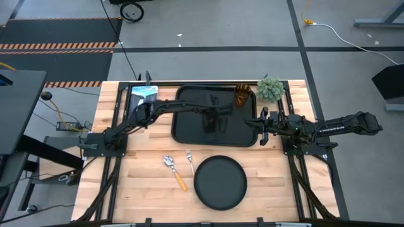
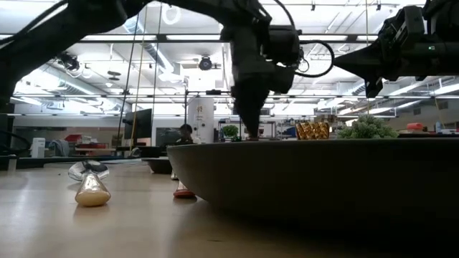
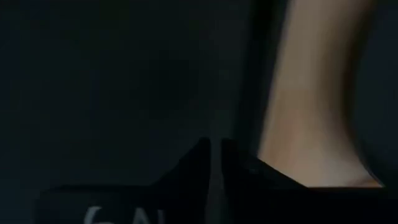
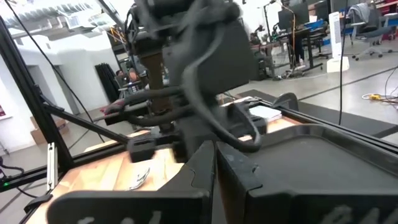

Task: Pick and place plate/cup/fork/spoon on tray
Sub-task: Put the black plate on the black tray to the bottom left of the brown cup

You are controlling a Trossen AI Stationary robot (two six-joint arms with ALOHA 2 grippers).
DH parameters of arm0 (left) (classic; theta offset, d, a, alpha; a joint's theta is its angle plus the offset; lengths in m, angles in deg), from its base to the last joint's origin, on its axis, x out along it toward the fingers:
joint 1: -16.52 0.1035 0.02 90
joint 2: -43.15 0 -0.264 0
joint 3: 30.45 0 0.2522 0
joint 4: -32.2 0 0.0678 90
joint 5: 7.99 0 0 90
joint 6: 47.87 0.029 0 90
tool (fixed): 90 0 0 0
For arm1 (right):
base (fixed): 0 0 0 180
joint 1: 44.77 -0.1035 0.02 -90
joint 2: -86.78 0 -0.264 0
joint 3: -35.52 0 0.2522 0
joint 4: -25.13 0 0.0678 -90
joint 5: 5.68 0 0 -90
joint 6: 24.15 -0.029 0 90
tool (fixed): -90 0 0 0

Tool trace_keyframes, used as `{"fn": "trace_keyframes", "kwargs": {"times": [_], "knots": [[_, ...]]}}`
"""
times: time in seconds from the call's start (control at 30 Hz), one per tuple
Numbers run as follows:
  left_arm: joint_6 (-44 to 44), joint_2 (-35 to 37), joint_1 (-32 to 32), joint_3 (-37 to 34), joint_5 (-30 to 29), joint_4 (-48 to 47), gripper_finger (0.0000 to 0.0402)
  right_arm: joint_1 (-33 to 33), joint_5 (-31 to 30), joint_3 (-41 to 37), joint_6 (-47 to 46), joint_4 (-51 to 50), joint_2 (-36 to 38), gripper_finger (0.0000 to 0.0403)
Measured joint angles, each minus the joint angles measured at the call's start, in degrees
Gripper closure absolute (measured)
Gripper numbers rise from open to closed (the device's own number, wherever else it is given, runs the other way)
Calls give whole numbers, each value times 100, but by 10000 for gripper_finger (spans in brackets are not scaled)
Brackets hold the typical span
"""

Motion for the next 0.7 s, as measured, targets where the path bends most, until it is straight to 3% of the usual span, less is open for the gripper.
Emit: {"fn": "trace_keyframes", "kwargs": {"times": [0.57,0.7], "knots": [[120,124,-1349,-3,-457,-561,396,2,-2,1,1,12,-1,380],[25,241,-1561,-533,-530,-122,396,0,0,1,1,10,-1,380]]}}
